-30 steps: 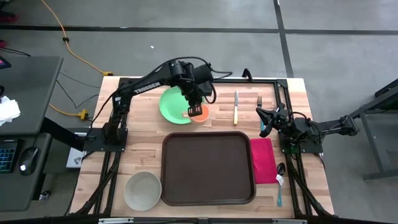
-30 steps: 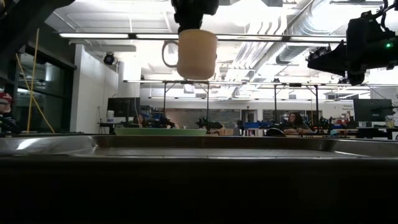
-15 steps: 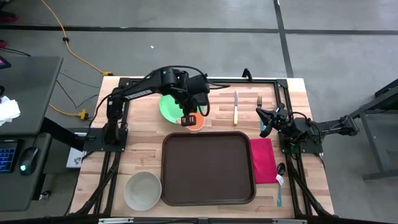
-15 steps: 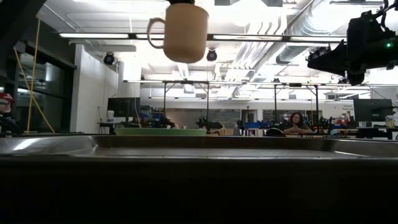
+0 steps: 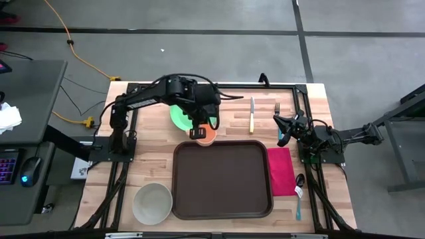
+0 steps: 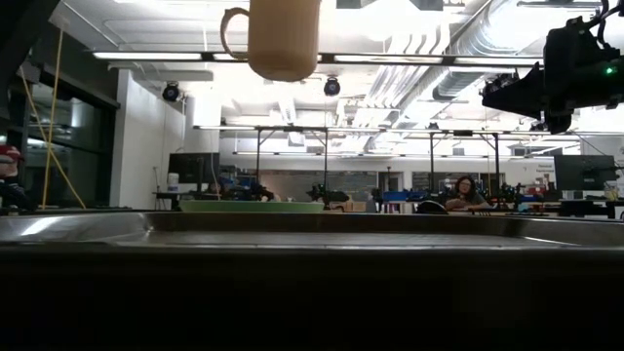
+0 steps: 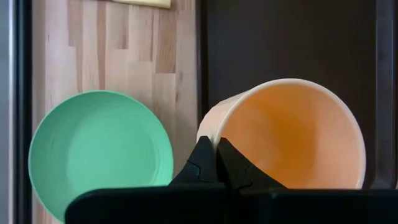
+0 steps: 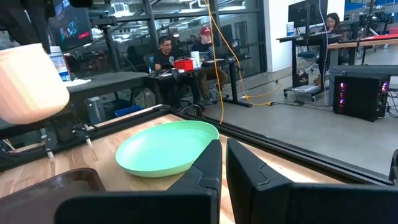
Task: Set up tray
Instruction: Put the orange mug on the brown serving tray
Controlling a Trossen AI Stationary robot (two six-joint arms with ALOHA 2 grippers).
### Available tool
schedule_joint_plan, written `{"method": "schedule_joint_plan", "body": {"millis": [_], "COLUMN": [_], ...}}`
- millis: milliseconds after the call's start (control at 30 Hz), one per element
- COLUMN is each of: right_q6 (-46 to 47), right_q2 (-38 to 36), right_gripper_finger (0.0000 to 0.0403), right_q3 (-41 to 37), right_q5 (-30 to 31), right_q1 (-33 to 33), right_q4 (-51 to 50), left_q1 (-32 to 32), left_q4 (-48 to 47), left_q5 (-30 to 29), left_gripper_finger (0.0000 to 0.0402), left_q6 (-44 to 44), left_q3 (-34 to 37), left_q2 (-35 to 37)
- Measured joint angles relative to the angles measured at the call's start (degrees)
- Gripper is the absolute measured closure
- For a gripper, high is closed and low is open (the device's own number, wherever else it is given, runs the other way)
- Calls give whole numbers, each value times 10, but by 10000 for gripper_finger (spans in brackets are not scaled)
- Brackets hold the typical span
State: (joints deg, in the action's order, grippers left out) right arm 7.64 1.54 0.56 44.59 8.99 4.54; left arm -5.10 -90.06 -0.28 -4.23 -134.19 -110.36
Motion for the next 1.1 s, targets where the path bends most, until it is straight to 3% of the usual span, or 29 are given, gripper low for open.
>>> {"method": "schedule_joint_plan", "body": {"millis": [800,1100], "right_q6": [0,-1], "right_q2": [0,0], "right_gripper_finger": [402,402], "right_q3": [0,0], "right_q5": [0,0], "right_q1": [0,0], "right_q4": [0,0], "left_q1": [-1,-1], "left_q4": [0,24], "left_q5": [-8,-21], "left_gripper_finger": [390,390], "left_q6": [-29,-15], "left_q3": [0,85], "left_q2": [6,9]}}
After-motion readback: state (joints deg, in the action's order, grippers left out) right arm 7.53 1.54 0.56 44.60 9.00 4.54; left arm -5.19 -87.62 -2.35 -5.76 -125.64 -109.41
